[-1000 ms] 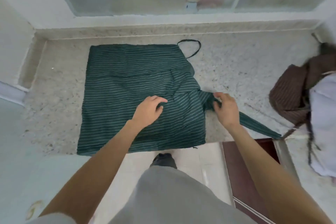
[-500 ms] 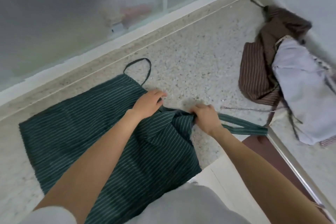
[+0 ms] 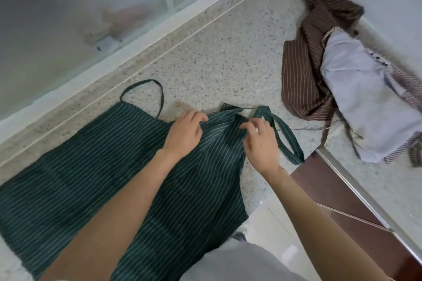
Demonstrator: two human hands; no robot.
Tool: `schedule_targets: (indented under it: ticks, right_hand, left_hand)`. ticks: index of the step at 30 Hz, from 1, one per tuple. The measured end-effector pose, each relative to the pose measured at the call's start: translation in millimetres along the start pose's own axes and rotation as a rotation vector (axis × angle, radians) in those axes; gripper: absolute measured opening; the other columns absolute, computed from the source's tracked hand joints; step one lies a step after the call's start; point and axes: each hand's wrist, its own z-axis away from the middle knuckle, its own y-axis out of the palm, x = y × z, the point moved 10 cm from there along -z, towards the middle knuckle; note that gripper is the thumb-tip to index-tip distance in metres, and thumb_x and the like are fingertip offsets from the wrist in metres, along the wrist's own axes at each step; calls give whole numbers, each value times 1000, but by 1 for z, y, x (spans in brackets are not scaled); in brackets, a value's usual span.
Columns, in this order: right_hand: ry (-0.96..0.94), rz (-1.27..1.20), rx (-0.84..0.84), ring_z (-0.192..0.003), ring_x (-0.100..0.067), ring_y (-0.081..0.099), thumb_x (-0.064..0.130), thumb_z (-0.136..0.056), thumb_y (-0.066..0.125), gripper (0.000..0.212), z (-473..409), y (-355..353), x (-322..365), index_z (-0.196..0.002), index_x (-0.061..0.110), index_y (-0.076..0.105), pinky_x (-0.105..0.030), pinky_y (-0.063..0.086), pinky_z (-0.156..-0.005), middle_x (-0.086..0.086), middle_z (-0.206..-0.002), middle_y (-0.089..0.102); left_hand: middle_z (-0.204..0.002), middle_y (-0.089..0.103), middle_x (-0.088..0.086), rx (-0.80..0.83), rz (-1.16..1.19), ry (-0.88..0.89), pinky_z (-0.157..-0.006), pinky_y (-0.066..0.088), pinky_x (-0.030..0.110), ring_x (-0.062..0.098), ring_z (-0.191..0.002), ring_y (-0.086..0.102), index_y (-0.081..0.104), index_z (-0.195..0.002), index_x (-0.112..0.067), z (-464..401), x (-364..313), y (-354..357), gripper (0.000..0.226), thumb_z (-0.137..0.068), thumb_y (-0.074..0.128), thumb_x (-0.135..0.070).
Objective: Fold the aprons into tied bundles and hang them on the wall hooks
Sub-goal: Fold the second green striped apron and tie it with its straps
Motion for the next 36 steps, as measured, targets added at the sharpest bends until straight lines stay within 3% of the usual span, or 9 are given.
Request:
schedule_targets:
  ticks: [3, 7, 13, 19, 23, 27, 31, 34, 36]
  right_hand:
    - [-89, 62, 292, -113, -35, 52, 10, -77, 70, 36, 5, 50, 5, -112, 7, 61, -46, 46, -91, -17, -123, 55]
    - [31, 145, 657, -146, -22, 0, 50, -95, 42, 69, 28, 85, -30, -151, 25, 10, -46, 7, -117, -3, -159, -2]
    - [249, 192, 667, -146, -20, -2, 60, -93, 31, 71, 85, 63, -77, -149, 34, -4, -49, 10, -116, 1, -159, -6]
    - [205, 209, 400, -116, -31, 49, 47, -93, 46, 53, 45, 36, -60, -138, 19, 43, -44, 36, -96, -8, -127, 55]
    - [299, 253, 443, -102, -29, 58, 27, -93, 51, 47, -1, 40, -79, -136, 16, 37, -37, 44, -83, -9, -116, 59]
    - [387, 301, 494, -85, -31, 62, 15, -95, 45, 16, -34, 34, -105, -109, 11, 52, -32, 40, -61, -11, -98, 66]
    - [448, 233, 220, -77, -36, 62, 12, -97, 38, 18, -78, -6, -117, -108, 8, 51, -35, 37, -59, -16, -86, 65]
    - [329, -27, 150, -97, -37, 59, 12, -95, 45, 35, -105, -10, -104, -130, 11, 44, -40, 44, -72, -20, -114, 61]
    - [278, -106, 271, -104, -38, 57, 13, -94, 49, 61, -107, 7, -99, -148, 16, 20, -40, 46, -79, -26, -145, 32]
  left_hand:
    - [-133, 50, 2, 250, -32, 111, -100, 41, 39, 19, -123, 44, 49, -130, -14, -2, -25, 50, 37, -93, 49, -16]
    - [-158, -2, -4, 489, -273, -40, -117, 5, 49, 15, -145, -4, 8, -150, -21, -11, 8, 87, 66, -96, 32, -51]
    - [-158, -5, -2, 452, -320, -60, -116, -6, 48, 14, -144, -9, 1, -150, -20, -26, 30, 83, 73, -93, 25, -60]
    - [-149, 28, 7, 302, -294, 38, -110, 18, 43, 27, -135, 24, 27, -145, -23, -41, -15, 81, 64, -87, 50, -38]
    - [-150, 25, 6, 331, -255, -13, -105, 27, 44, 27, -133, 24, 24, -145, -25, -54, -18, 86, 69, -87, 53, -46]
    - [-149, 27, 4, 317, -239, -55, -103, 32, 47, 27, -132, 28, 21, -146, -23, -60, -13, 85, 80, -82, 60, -51]
    - [-145, 36, 5, 256, -208, -48, -99, 37, 48, 28, -127, 35, 21, -145, -21, -59, -15, 84, 85, -78, 65, -49]
    - [-141, 41, 7, 209, -152, -37, -96, 41, 49, 29, -124, 41, 22, -144, -20, -56, -18, 82, 87, -75, 71, -42]
    - [-143, 40, 7, 209, -94, -34, -97, 40, 48, 27, -126, 41, 25, -142, -18, -54, -17, 79, 82, -77, 71, -38]
